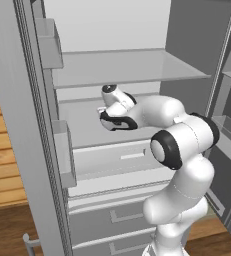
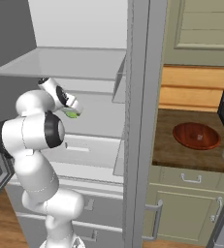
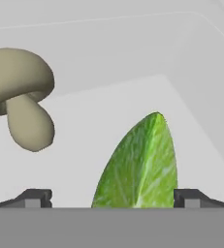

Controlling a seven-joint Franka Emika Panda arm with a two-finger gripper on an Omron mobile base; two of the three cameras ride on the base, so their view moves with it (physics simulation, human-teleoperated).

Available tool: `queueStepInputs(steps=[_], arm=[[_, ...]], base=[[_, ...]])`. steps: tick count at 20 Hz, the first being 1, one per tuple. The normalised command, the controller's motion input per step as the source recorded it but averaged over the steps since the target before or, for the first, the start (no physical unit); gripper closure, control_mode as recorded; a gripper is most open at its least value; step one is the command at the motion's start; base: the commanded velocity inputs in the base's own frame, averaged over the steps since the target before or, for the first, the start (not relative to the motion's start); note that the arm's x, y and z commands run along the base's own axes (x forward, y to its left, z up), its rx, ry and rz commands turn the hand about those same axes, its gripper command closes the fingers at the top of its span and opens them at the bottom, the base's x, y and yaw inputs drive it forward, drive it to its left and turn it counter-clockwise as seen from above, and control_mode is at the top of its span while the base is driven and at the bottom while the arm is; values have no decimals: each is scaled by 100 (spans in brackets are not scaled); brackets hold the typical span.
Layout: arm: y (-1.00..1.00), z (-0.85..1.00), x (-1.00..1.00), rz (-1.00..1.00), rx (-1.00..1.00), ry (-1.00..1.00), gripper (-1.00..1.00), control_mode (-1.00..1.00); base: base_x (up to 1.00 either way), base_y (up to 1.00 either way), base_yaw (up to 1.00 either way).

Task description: Grab a lemon wedge from the fridge and one ice cube from the ice bowl, and put them in the glass of lemonade.

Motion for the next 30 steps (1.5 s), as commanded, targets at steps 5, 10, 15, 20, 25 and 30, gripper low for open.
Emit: queueStepInputs(steps=[5, 10, 15, 20, 25, 30], arm=[[0, -27, -18, -4, 0, 2, -100, -100], [0, -26, -16, -4, 0, 5, 100, -100], [0, -15, -16, -2, 0, 2, 100, -100], [0, -3, -28, 1, 0, 0, 100, -100], [0, 0, -66, 9, 0, -8, 100, -100], [0, 2, -93, 10, 0, -12, 100, -100]], base=[[0, 0, 0], [0, 0, 0], [0, 0, 0], [0, 0, 0], [0, 0, 0], [0, 0, 0]])
